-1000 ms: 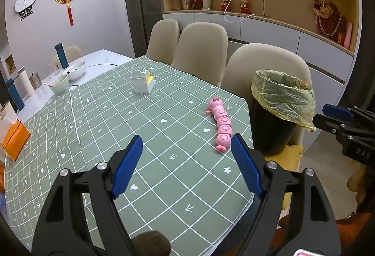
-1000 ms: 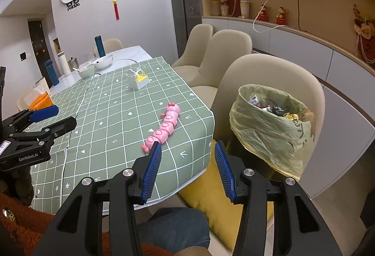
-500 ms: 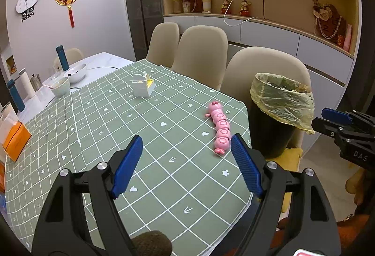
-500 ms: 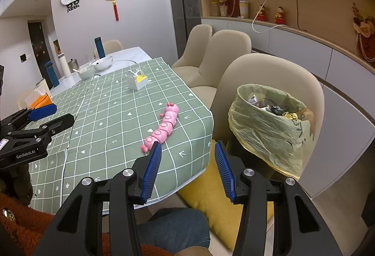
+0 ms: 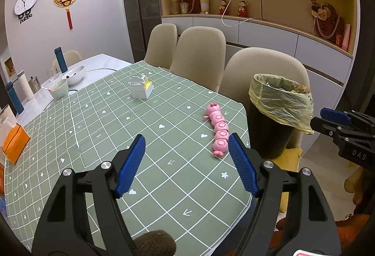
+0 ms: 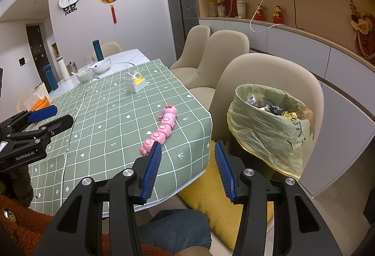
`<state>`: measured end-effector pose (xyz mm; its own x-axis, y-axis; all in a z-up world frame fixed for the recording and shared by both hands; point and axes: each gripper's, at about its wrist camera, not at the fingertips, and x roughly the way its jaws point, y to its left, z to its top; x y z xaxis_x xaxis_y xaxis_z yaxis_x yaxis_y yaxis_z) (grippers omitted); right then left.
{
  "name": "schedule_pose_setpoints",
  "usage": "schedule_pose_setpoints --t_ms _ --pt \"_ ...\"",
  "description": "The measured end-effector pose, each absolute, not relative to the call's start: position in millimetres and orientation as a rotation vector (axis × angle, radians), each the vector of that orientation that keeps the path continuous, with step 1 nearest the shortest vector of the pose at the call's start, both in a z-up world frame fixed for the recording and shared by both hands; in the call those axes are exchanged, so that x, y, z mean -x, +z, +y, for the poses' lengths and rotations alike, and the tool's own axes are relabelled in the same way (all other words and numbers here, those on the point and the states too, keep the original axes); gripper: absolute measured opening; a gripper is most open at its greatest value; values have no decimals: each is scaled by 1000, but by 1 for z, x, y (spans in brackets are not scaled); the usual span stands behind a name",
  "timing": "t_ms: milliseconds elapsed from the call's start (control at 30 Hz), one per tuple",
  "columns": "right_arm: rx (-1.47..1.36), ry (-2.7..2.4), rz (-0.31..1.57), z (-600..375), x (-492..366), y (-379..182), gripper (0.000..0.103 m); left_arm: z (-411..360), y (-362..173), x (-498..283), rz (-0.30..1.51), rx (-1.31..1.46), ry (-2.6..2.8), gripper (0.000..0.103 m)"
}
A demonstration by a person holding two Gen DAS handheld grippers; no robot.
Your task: Collect trash
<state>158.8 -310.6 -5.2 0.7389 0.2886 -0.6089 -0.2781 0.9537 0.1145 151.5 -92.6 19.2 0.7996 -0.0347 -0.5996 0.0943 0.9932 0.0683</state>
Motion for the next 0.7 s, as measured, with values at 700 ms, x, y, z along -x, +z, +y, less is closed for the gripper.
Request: schedule_pose_setpoints --t_ms 700 --pt "-26 299 676 -316 -161 -6 45 -96 19 -155 646 -99 -79 69"
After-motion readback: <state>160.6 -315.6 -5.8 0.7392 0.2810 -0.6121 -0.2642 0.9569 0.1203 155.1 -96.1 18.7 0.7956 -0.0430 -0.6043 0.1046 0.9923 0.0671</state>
